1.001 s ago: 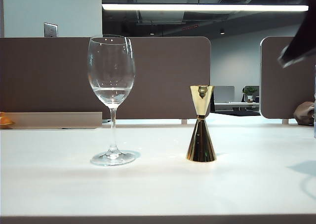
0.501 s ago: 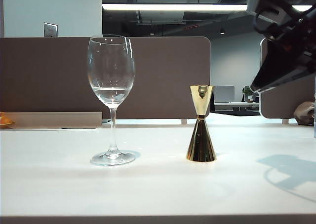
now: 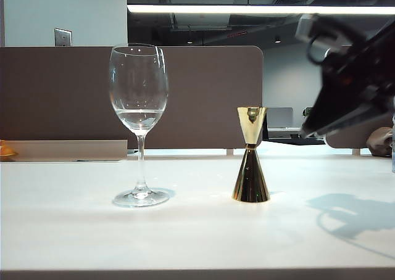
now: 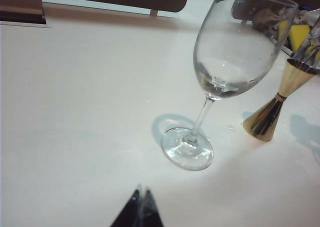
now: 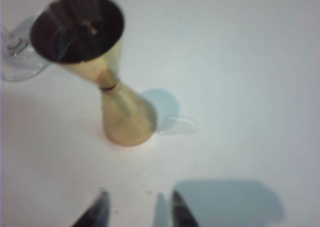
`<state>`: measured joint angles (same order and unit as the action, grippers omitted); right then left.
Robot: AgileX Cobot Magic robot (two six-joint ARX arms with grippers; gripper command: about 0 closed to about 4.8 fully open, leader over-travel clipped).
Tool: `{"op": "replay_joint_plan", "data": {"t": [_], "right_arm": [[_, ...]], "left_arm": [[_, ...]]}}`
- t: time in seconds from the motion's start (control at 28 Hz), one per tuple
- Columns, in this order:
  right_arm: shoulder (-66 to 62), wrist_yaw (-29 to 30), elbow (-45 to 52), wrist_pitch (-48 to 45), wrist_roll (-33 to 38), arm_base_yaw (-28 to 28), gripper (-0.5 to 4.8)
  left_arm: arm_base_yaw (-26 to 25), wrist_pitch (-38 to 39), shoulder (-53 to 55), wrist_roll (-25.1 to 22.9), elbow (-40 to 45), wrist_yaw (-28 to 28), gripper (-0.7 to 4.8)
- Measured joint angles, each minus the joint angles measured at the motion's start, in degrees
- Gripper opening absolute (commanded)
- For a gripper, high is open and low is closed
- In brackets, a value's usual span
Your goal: Pick up the jigger and pour the water inside into the glass.
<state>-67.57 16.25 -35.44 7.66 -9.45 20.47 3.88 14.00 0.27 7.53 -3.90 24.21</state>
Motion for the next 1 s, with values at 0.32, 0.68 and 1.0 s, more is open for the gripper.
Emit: {"op": "replay_joint_plan", "data": {"t": [0.32, 0.68, 1.0], "right_arm": [[-7.3, 0.0, 0.0, -7.1, 0.0, 3.3, 3.11], [-11.1, 0.0, -0.1, -19.9, 1.2, 3.3, 3.11], [-13.9, 1.5, -0.1, -23.3, 2.8, 3.6, 3.12]], "left_arm": [[0.0, 0.0, 0.0, 0.0, 0.0, 0.0, -0.05], [0.0, 0.0, 0.0, 0.0, 0.0, 0.0, -0.05], [0.0, 0.0, 0.0, 0.0, 0.0, 0.0, -0.05]]}}
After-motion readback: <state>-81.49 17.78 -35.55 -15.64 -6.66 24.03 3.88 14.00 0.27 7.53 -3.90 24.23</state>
